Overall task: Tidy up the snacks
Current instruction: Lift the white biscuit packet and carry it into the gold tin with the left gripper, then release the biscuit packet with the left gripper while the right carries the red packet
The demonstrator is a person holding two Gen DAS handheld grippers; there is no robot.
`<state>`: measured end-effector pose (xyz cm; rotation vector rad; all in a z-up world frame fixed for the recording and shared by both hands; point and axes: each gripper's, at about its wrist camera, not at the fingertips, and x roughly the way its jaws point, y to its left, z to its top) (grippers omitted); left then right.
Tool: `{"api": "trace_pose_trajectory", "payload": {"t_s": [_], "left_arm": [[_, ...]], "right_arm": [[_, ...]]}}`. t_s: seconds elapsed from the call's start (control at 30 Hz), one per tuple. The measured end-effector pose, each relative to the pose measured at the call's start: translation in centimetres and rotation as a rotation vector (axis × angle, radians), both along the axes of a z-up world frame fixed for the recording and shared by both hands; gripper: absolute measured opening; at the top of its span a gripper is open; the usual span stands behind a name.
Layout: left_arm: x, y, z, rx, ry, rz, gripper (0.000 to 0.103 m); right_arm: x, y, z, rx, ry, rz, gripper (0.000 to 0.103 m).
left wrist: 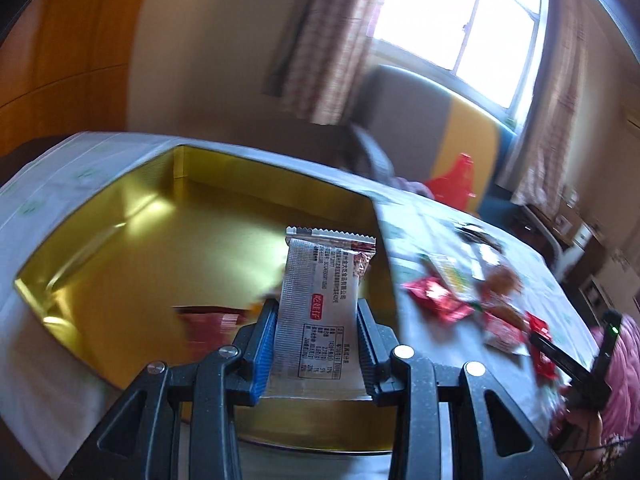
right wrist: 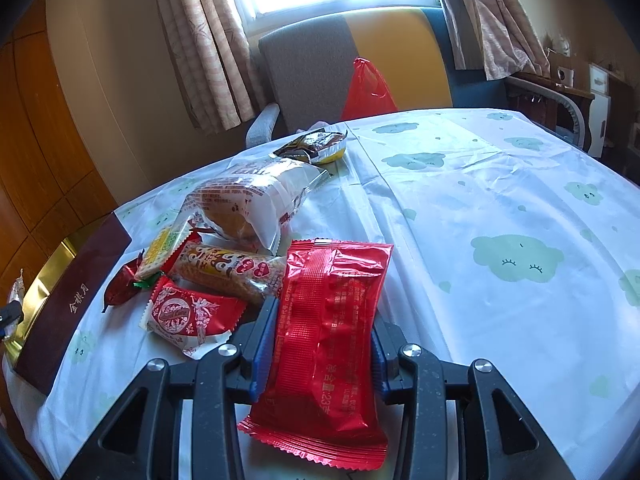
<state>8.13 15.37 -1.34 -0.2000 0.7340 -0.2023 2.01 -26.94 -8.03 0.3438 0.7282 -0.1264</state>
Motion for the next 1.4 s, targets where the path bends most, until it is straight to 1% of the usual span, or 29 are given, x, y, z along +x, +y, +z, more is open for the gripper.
{"api": "trace_pose_trajectory", "payload": {"t_s": [0.13, 0.27, 0.37, 0.67, 0.87, 1.03, 1.1, 1.2, 1.27, 1.4], "left_arm": [[0.8, 2.8, -0.9, 0.012, 0.035, 0.083, 0.037], [1.4, 4.6, -1.6, 0.022, 0.053, 0.136, 0.037], [2.0, 5.5, -1.6, 0.068, 0.055, 0.166, 0.037], [4.4, 7.2, -1.9, 0.183, 0.068, 0.230, 0.037], [4.5, 6.9, -2.5, 0.234, 0.070, 0.224, 0.038], [3.8, 6.4, -2.2, 0.198, 0.063, 0.201, 0.039], [3.3, 6.3, -2.0, 0.185, 0.060, 0.215, 0.039], [2.3, 6.2, -1.6, 0.122, 0.054, 0.235, 0.039], [1.5, 6.1, -1.2, 0.096, 0.052, 0.250, 0.039], [0.3, 5.0, -0.4, 0.081, 0.033, 0.227, 0.039]], "right_arm": [[0.0, 0.0, 0.0, -0.003, 0.002, 0.000, 0.041], [0.0, 0.0, 0.0, -0.003, 0.002, 0.000, 0.041], [0.0, 0.1, 0.0, -0.007, 0.004, 0.000, 0.041], [0.1, 0.1, 0.0, -0.010, 0.006, -0.001, 0.041], [0.2, 0.2, -0.1, -0.017, 0.009, -0.001, 0.041], [0.1, 0.2, -0.1, -0.016, 0.009, -0.001, 0.041], [0.1, 0.1, 0.0, -0.015, 0.008, -0.001, 0.041], [0.0, 0.0, 0.0, -0.008, 0.004, -0.004, 0.040], [-0.1, -0.1, 0.1, -0.002, 0.002, -0.009, 0.039], [-0.8, -0.3, 0.4, 0.014, -0.003, -0.032, 0.039]]}}
